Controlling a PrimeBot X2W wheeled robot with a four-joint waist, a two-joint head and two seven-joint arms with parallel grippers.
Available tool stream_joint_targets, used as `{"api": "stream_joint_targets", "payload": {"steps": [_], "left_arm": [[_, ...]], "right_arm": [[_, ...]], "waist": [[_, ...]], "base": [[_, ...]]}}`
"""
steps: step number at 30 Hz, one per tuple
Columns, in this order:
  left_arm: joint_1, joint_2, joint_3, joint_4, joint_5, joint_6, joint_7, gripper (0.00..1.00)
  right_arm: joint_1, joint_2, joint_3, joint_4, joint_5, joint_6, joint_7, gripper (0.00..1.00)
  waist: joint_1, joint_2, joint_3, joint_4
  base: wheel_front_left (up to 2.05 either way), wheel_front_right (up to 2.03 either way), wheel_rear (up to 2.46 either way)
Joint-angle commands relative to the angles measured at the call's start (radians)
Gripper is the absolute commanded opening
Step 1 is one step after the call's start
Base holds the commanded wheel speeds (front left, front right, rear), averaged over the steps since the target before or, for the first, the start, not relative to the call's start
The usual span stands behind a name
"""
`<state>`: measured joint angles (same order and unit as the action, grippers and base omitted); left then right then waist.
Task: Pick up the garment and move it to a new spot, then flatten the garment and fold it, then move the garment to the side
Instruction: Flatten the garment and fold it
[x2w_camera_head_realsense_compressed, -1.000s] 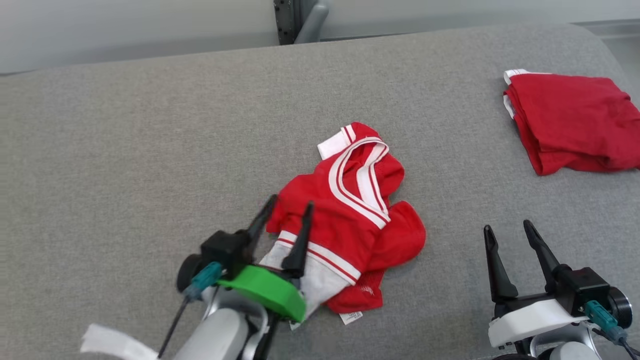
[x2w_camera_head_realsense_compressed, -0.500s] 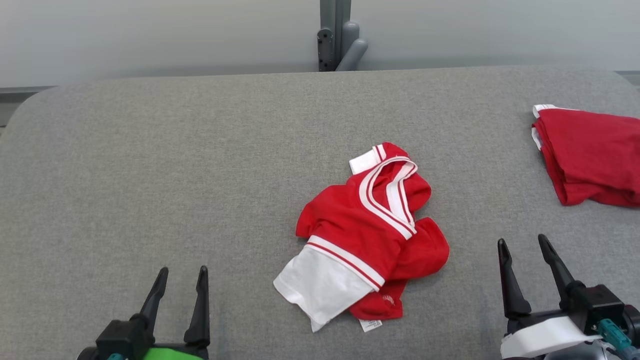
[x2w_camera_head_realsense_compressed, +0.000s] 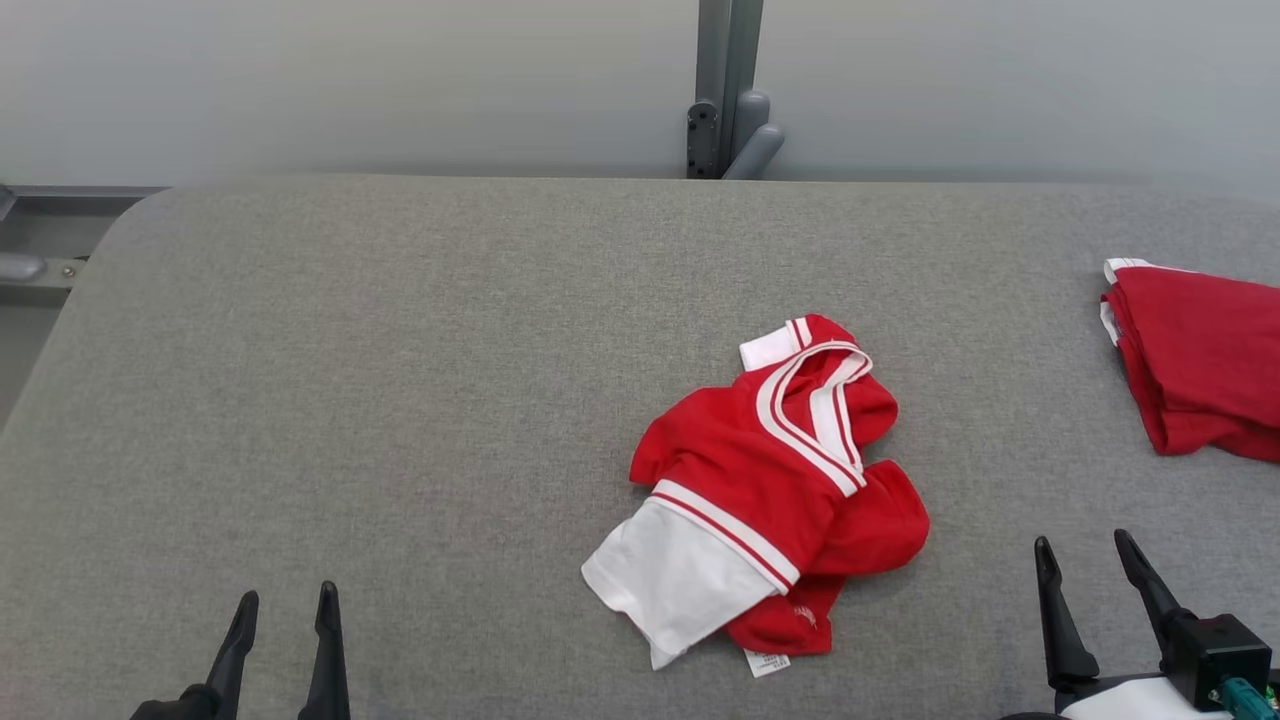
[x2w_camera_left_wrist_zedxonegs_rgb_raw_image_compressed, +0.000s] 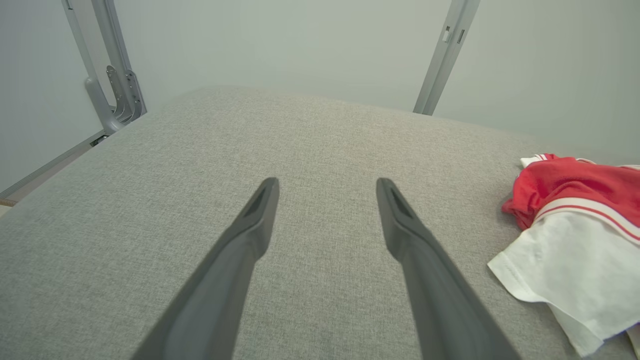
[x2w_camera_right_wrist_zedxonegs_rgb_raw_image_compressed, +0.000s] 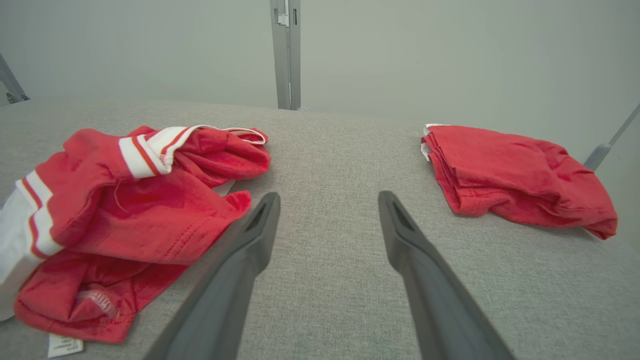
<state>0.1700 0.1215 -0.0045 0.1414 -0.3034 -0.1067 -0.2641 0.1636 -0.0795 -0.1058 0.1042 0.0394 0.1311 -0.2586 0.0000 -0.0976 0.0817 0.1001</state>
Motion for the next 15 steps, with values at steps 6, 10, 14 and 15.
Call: {"api": "stream_joint_targets", "payload": {"steps": [6, 10, 14, 15], "left_arm": [[-0.005, -0.030, 0.037, -0.004, 0.045, -0.022, 0.000, 1.00], [-0.018, -0.040, 0.002, -0.026, 0.065, -0.023, 0.000, 1.00], [-0.054, -0.037, -0.185, -0.031, 0.094, -0.025, 0.007, 1.00], [-0.073, -0.025, -0.242, -0.031, 0.101, -0.025, 0.015, 1.00]], "right_arm": [[-0.001, 0.003, 0.008, 0.004, -0.009, -0.001, -0.007, 1.00], [-0.012, 0.000, 0.013, -0.002, -0.005, -0.001, -0.007, 1.00], [-0.032, -0.009, 0.028, -0.013, 0.000, -0.001, -0.007, 1.00], [-0.039, -0.011, 0.032, -0.016, 0.001, -0.001, -0.007, 1.00]], "waist": [[0.0000, 0.0001, 0.004, 0.005], [0.0000, 0.0001, 0.008, -0.001], [0.0000, 0.0001, 0.021, -0.021], [0.0000, 0.0001, 0.026, -0.029]], "base": [[0.00, 0.00, 0.00], [0.00, 0.00, 0.00], [0.00, 0.00, 0.00], [0.00, 0.00, 0.00]]}}
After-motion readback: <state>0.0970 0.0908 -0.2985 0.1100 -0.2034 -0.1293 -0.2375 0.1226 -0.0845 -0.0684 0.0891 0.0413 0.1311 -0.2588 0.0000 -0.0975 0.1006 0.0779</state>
